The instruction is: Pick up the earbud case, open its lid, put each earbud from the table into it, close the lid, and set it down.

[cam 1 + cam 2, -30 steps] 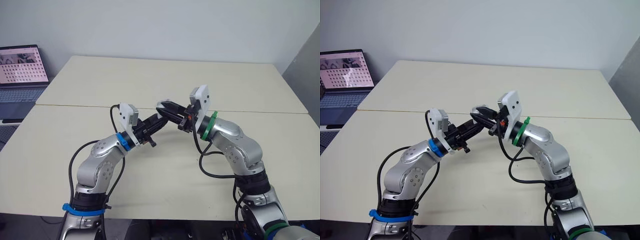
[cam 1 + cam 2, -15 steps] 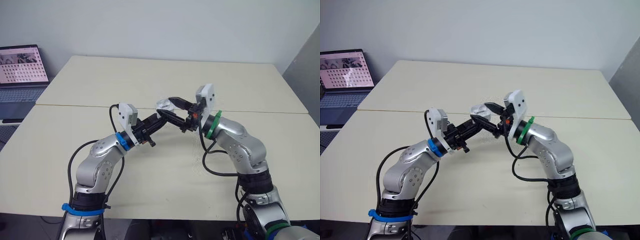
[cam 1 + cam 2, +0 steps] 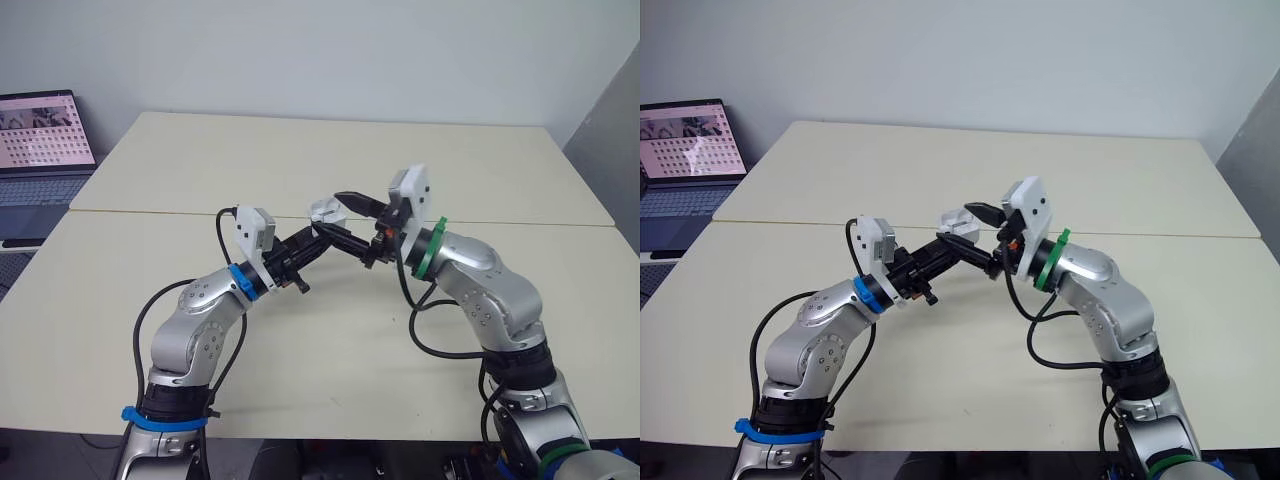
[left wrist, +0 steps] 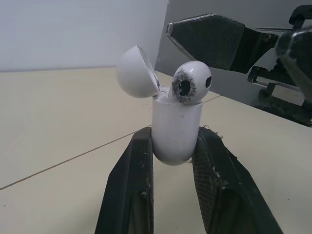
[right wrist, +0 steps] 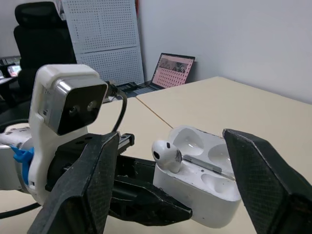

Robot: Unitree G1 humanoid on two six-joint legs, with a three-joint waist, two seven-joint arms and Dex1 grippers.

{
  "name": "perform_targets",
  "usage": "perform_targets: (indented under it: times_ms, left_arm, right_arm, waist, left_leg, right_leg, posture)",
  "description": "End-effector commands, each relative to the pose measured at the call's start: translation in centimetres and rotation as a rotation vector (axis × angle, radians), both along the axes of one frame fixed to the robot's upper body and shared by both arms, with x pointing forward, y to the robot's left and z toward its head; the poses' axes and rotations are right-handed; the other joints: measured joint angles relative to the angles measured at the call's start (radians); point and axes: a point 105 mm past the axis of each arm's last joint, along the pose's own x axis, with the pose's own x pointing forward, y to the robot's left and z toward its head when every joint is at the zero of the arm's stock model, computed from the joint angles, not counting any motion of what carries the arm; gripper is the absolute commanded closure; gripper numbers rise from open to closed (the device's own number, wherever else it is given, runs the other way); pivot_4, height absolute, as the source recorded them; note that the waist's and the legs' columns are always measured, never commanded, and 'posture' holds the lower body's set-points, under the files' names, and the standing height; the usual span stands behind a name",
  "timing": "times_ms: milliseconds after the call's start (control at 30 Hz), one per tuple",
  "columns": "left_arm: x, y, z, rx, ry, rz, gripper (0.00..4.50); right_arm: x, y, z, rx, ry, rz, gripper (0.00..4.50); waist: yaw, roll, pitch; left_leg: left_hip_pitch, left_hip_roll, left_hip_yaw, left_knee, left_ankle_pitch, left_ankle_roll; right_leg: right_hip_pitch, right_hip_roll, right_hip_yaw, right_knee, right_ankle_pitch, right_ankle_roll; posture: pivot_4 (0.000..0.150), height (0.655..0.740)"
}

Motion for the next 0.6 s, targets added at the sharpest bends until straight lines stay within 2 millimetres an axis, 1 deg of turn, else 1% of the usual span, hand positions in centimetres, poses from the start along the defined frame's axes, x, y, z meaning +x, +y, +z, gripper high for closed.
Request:
perform_targets:
  times_ms: [33, 167, 200, 267, 500, 600]
  left_arm:
    - [-0.2, -0.7, 1.4, -0.018, -0.063, -0.008, 3.78]
    - [-0.3, -0.7, 1.5, -0.029, -0.066, 0.002, 3.78]
    - [-0.4, -0.7, 1.5, -0.031, -0.065, 0.003, 3.78]
    - [-0.4, -0.8, 1.4, -0.032, -0.065, 0.002, 3.78]
    - [-0.6, -0.9, 1.5, -0.037, -0.062, 0.000, 3.78]
    - [-0.6, -0.9, 1.4, -0.036, -0.060, 0.000, 3.78]
  right_arm:
    - [0.1, 0.4, 0.5, -0.002, -0.066, -0.036, 0.98]
    - [0.3, 0.7, -0.1, -0.033, -0.084, -0.063, 0.98]
    - [0.3, 0.7, -0.2, -0.040, -0.087, -0.068, 1.14]
    - [0.5, 0.7, -0.5, -0.059, -0.094, -0.078, 1.52]
    - [0.9, 0.7, -0.9, -0.103, -0.122, -0.097, 4.07]
    - [1.0, 0.7, -0.7, -0.095, -0.127, -0.096, 4.13]
  waist:
    - [0.000, 0.000, 0.000]
    - [0.000, 0.000, 0.000]
    - [0.000, 0.000, 0.000]
    - [0.000, 0.000, 0.000]
    - [0.000, 0.000, 0.000]
    - [0.000, 0.000, 0.000]
  left_leg:
    - [0.000, 0.000, 0.000, 0.000, 0.000, 0.000]
    - [0.000, 0.000, 0.000, 0.000, 0.000, 0.000]
    - [0.000, 0.000, 0.000, 0.000, 0.000, 0.000]
    - [0.000, 0.000, 0.000, 0.000, 0.000, 0.000]
    - [0.000, 0.000, 0.000, 0.000, 0.000, 0.000]
    - [0.000, 0.000, 0.000, 0.000, 0.000, 0.000]
  right_leg:
    - [0.000, 0.000, 0.000, 0.000, 0.000, 0.000]
    - [0.000, 0.000, 0.000, 0.000, 0.000, 0.000]
    - [0.000, 0.000, 0.000, 0.000, 0.000, 0.000]
    - [0.000, 0.000, 0.000, 0.000, 0.000, 0.000]
    - [0.000, 0.000, 0.000, 0.000, 0.000, 0.000]
    - [0.000, 0.000, 0.000, 0.000, 0.000, 0.000]
  posture:
    - [0.150, 0.7400]
    - [0.150, 0.7400]
    - [0.150, 0.7400]
    - [0.150, 0.7400]
    - [0.150, 0.7400]
    - [0.150, 0.7400]
